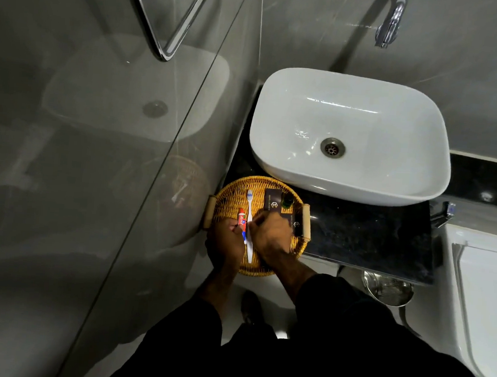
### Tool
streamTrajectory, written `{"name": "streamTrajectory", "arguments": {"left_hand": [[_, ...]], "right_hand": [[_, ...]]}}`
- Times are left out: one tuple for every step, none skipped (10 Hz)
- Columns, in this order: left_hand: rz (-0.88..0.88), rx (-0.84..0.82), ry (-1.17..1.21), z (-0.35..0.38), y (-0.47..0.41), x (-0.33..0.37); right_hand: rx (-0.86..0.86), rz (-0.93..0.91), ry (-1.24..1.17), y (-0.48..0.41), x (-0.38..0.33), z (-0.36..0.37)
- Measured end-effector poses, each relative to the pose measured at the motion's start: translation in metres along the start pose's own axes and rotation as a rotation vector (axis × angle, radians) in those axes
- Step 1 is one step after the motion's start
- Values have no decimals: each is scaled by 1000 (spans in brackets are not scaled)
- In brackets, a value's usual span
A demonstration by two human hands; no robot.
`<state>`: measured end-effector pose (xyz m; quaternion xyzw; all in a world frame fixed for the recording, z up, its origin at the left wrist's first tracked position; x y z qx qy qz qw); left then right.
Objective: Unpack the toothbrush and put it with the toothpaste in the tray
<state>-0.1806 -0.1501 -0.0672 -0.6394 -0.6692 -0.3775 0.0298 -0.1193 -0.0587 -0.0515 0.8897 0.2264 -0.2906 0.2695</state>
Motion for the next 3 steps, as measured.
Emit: {"name": "streamTrajectory", "arguments": {"left_hand": [[20, 17, -3, -1, 1, 0], [96, 70, 26, -2, 6, 3], [214, 139, 69, -5, 20, 7]], "right_hand": [[-17, 0, -29, 2, 1, -1], [31, -39, -58, 4, 1, -10], [181, -101, -147, 11, 4, -31]]}}
Point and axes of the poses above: each hand's wrist, its own y-axis away from the middle knuckle, its own z-axis out of the palm, x = y × z, the point moved 3 cm from there along -y, towards the middle knuckle, and after that the axes turned 12 degrees about -z, right-handed, at the moved point
